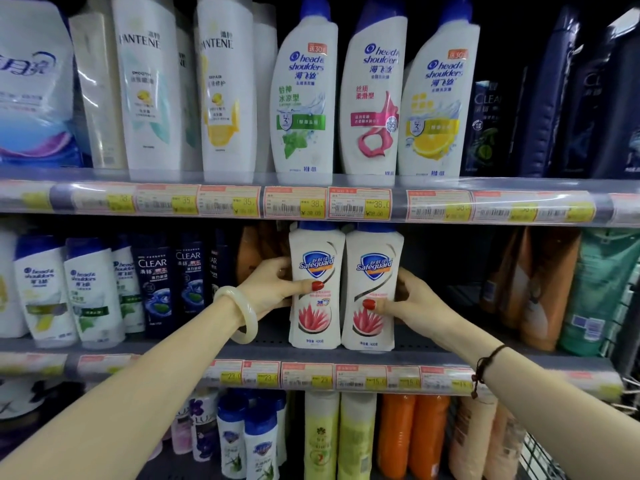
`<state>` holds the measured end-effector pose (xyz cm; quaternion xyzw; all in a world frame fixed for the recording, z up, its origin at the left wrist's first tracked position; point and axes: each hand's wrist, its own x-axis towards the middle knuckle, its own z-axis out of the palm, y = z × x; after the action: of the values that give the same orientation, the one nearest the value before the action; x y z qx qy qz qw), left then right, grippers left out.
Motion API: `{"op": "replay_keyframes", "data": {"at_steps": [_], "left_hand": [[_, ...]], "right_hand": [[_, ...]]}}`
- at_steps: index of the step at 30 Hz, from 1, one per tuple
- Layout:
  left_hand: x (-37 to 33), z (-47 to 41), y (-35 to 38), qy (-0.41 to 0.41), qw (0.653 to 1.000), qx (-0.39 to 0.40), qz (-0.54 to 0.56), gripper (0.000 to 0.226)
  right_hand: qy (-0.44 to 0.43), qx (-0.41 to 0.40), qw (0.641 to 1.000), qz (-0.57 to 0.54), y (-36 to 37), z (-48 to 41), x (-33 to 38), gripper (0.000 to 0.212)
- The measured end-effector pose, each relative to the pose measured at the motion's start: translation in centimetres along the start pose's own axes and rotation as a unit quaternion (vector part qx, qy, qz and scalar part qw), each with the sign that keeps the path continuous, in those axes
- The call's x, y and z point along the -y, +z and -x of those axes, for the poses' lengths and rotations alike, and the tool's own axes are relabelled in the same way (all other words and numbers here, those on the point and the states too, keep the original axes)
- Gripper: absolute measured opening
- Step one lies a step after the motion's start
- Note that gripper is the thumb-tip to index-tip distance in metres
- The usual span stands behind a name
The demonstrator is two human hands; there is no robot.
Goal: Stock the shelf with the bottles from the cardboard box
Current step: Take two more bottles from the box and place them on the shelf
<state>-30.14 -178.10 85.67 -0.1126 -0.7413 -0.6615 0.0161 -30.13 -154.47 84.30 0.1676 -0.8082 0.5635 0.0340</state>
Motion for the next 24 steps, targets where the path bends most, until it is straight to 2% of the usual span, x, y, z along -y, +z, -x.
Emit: {"op": "replay_keyframes", "data": {"at_steps": [9,13,16,19,21,24], "left_hand": [[0.8,0.2,0.3,0.005,0.999,-0.025,0.036,0.027],[0.7,0.7,0.4,0.005,0.999,-0.045,-0.015,0.028],[0.6,1.3,0.3,0.003,0.996,-0.048,-0.071,0.024],[0.3,1.8,0.1,0.0,0.991,-0.033,-0.131,0.031],[0.1,2.2,-0.3,-0.021,0.98,-0.021,-0.195,0.031],[-0.4,3.7,-1.7,-0.07,0.948,0.019,-0.309,0.051]], "right_hand": [[-0.005,-0.014,1.0,-0.028,0.4,-0.1,-0.7,0.046],[-0.016,-0.016,1.0,0.013,0.2,0.2,-0.7,0.046],[-0.008,0.003,0.995,0.103,0.0,0.5,-0.3,0.043],[0.013,0.011,0.975,0.222,-0.3,0.6,0.3,0.035],[0.038,0.031,0.95,0.307,-0.5,0.6,0.9,0.03],[0.072,0.086,0.898,0.426,-0.3,0.9,2.5,0.03]]}}
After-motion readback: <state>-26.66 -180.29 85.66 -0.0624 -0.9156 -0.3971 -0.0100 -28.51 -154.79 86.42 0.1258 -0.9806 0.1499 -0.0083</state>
